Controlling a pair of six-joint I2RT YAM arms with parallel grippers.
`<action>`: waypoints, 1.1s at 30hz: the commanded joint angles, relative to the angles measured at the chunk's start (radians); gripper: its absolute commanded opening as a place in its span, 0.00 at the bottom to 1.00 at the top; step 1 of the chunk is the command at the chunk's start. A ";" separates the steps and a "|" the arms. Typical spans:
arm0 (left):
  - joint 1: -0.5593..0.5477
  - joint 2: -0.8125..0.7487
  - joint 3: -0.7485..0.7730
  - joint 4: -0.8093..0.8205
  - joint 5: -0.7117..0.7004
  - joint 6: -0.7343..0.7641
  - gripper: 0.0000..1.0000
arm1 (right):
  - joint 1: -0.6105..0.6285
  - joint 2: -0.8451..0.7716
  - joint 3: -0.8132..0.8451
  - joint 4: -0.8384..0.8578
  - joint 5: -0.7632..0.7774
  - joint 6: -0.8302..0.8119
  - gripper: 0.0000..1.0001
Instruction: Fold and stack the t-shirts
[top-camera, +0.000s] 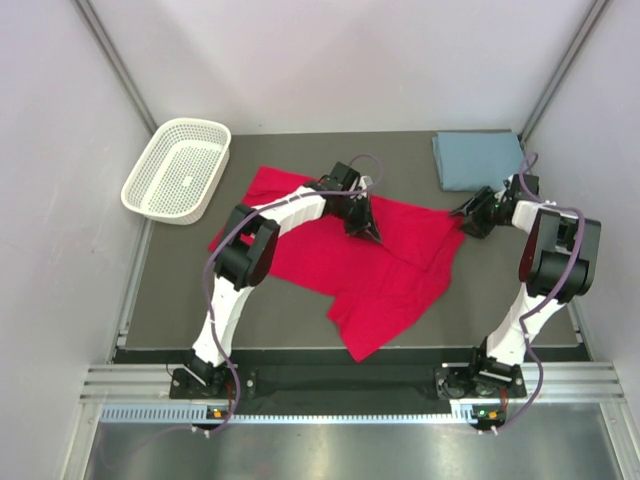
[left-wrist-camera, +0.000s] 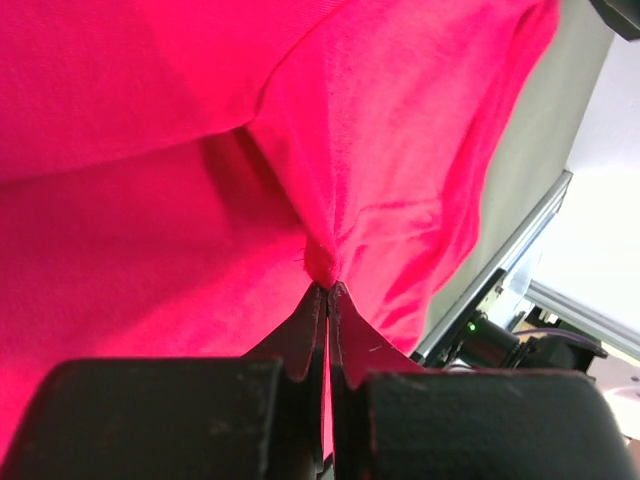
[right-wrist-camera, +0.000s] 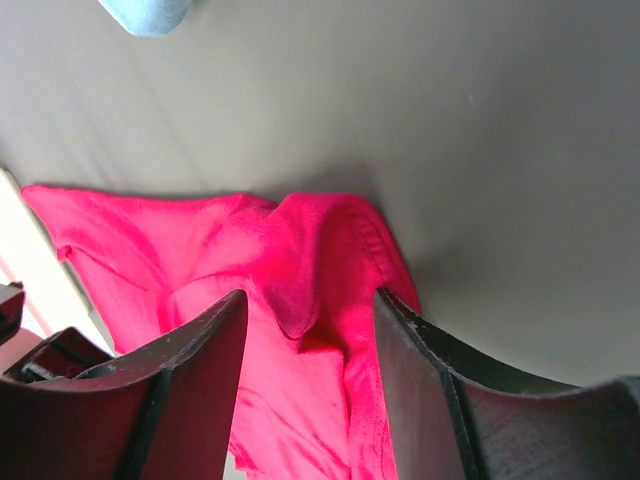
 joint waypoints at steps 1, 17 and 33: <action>0.002 -0.096 0.000 -0.021 0.035 0.028 0.00 | -0.018 0.019 0.015 -0.002 0.026 -0.045 0.55; 0.013 -0.031 -0.018 -0.101 0.022 0.067 0.07 | -0.004 -0.036 0.119 -0.179 0.098 -0.136 0.56; 0.050 -0.072 0.106 -0.170 -0.067 0.260 0.45 | 0.272 -0.409 -0.153 -0.350 0.103 -0.133 0.40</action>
